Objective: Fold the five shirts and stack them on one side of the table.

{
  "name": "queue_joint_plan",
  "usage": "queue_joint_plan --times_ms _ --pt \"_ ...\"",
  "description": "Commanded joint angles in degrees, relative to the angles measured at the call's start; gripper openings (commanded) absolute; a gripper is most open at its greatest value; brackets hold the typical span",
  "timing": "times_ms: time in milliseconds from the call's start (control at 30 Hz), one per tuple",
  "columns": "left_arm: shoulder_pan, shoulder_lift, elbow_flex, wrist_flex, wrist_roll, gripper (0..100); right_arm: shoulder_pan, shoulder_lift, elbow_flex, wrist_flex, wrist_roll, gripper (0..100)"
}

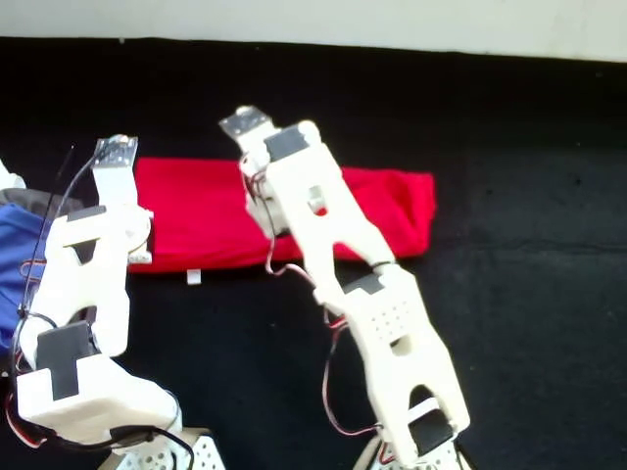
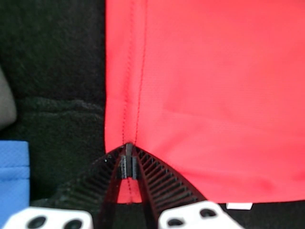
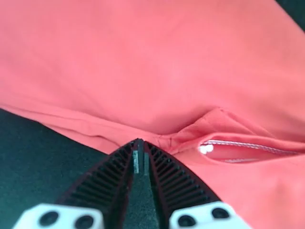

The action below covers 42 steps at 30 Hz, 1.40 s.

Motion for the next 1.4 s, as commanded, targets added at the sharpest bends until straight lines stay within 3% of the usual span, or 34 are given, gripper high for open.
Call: queue_joint_plan --times_ms 0,533,767,933,1033,1100,1167,1367 --pt "-0.7 0.1 0.1 -1.4 0.4 1 -0.7 -2.1 -2.9 0.5 -0.6 0.7" --pt "-0.7 0.0 0.7 -1.3 0.4 1 -3.0 5.9 -4.7 5.0 -0.7 0.7" --pt "-1.0 -1.5 -1.3 -0.3 0.5 1 -2.2 -3.2 -11.6 5.7 -0.5 0.6" --pt "-0.7 -8.9 -9.7 14.3 2.7 1 0.7 -11.2 -12.8 5.6 -0.4 1.5" --pt "-1.0 -10.9 -16.8 19.7 3.5 7 3.2 -14.7 -12.6 5.7 -0.4 10.8" --pt "-1.4 -9.4 -20.8 21.1 3.4 15 5.3 -17.2 -12.6 5.7 -0.4 16.9" --pt "-1.9 -6.0 -24.3 21.5 3.4 20 7.2 -20.3 -12.5 5.8 -0.4 16.3" --pt "-1.9 10.5 -37.0 22.6 3.7 19 10.3 -35.7 4.8 5.9 -0.2 12.7"
